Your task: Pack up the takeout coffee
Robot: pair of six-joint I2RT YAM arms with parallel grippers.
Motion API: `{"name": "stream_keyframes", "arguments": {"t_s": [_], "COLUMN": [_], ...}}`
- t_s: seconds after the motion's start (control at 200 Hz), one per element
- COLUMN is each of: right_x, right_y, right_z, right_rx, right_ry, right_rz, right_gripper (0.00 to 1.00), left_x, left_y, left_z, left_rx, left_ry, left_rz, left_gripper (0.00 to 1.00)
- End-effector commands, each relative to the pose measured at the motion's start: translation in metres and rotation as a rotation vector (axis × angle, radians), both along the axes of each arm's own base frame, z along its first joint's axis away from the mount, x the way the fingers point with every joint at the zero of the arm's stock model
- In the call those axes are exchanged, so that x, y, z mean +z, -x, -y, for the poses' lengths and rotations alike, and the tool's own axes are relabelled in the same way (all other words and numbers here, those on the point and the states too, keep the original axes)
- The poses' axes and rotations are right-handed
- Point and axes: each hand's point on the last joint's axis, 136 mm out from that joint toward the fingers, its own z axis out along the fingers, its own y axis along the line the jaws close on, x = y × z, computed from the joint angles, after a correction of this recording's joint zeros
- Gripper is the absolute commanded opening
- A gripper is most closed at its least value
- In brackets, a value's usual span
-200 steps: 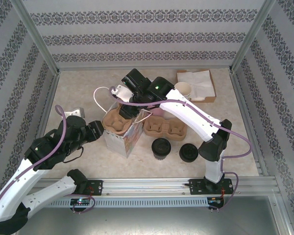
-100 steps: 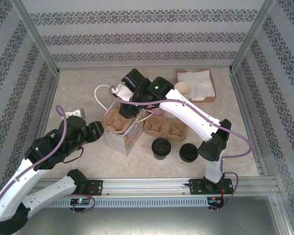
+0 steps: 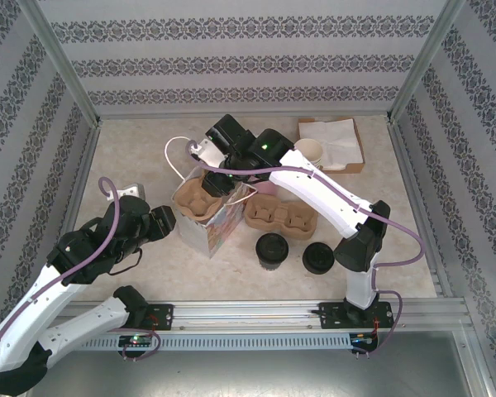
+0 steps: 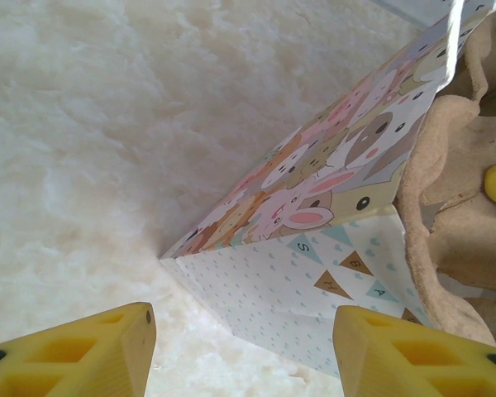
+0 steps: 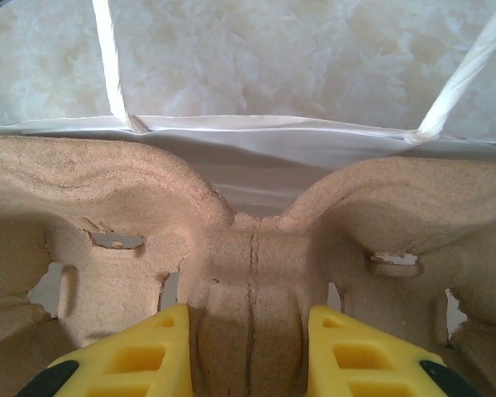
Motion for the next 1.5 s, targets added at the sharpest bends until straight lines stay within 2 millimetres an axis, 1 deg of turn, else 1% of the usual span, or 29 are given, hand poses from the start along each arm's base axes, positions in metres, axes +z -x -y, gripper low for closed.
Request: {"name": "stream_keyframes", "arguments": {"t_s": [0.0, 0.11, 0.235, 0.41, 0.485, 0.6, 0.699, 0.909, 0.959, 1.029, 1.094, 1.199, 1.329, 1.399, 1.494], "right_x": [-0.032, -0.040, -0.049, -0.056, -0.056, -0.054, -0.057, -0.067, -0.066, -0.060, -0.052, -0.040, -0.030, -0.031, -0.038], "right_y": [-0.003, 0.001, 0.002, 0.003, 0.004, -0.003, -0.010, -0.012, -0.010, -0.006, -0.006, -0.006, -0.007, -0.009, -0.010], "right_z": [0.008, 0.004, 0.005, 0.005, 0.003, 0.002, 0.004, 0.010, 0.009, 0.004, 0.000, -0.003, -0.006, -0.004, 0.001], "right_rx": [-0.025, -0.008, -0.006, -0.005, -0.006, -0.049, -0.089, -0.102, -0.098, -0.089, -0.087, -0.096, -0.120, -0.141, -0.168], "right_ry": [0.099, 0.094, 0.118, 0.132, 0.117, 0.082, 0.081, 0.126, 0.117, 0.072, 0.033, -0.012, -0.077, -0.095, -0.089], "right_rz": [-0.037, -0.070, -0.090, -0.102, -0.117, -0.131, -0.126, -0.117, -0.128, -0.150, -0.149, -0.139, -0.137, -0.147, -0.173], "right_gripper": [0.29, 0.30, 0.30, 0.30, 0.30, 0.30, 0.30, 0.30, 0.30, 0.30, 0.30, 0.30, 0.30, 0.30, 0.29], "left_x": [-0.001, 0.004, 0.009, 0.013, 0.014, 0.017, 0.020, 0.029, 0.030, 0.030, 0.029, 0.030, 0.024, 0.020, 0.019], "left_y": [0.001, -0.001, -0.004, -0.007, -0.009, -0.015, -0.020, -0.028, -0.029, -0.032, -0.035, -0.042, -0.051, -0.054, -0.058], "left_z": [-0.007, -0.007, -0.005, -0.002, 0.000, 0.004, 0.005, 0.004, 0.004, 0.006, 0.006, 0.000, -0.005, -0.007, -0.012], "left_rx": [0.007, 0.007, 0.004, 0.001, 0.000, 0.001, 0.008, 0.028, 0.030, 0.029, 0.036, 0.063, 0.097, 0.113, 0.137], "left_ry": [-0.037, -0.034, -0.028, -0.021, -0.017, -0.011, -0.017, -0.025, -0.023, -0.026, -0.041, -0.074, -0.091, -0.095, -0.099], "left_rz": [0.002, 0.017, 0.031, 0.043, 0.051, 0.061, 0.074, 0.109, 0.119, 0.126, 0.122, 0.132, 0.121, 0.112, 0.122], "left_gripper": [0.59, 0.60, 0.60, 0.62, 0.66, 0.67, 0.69, 0.70, 0.70, 0.73, 0.73, 0.73, 0.73, 0.72, 0.72]}}
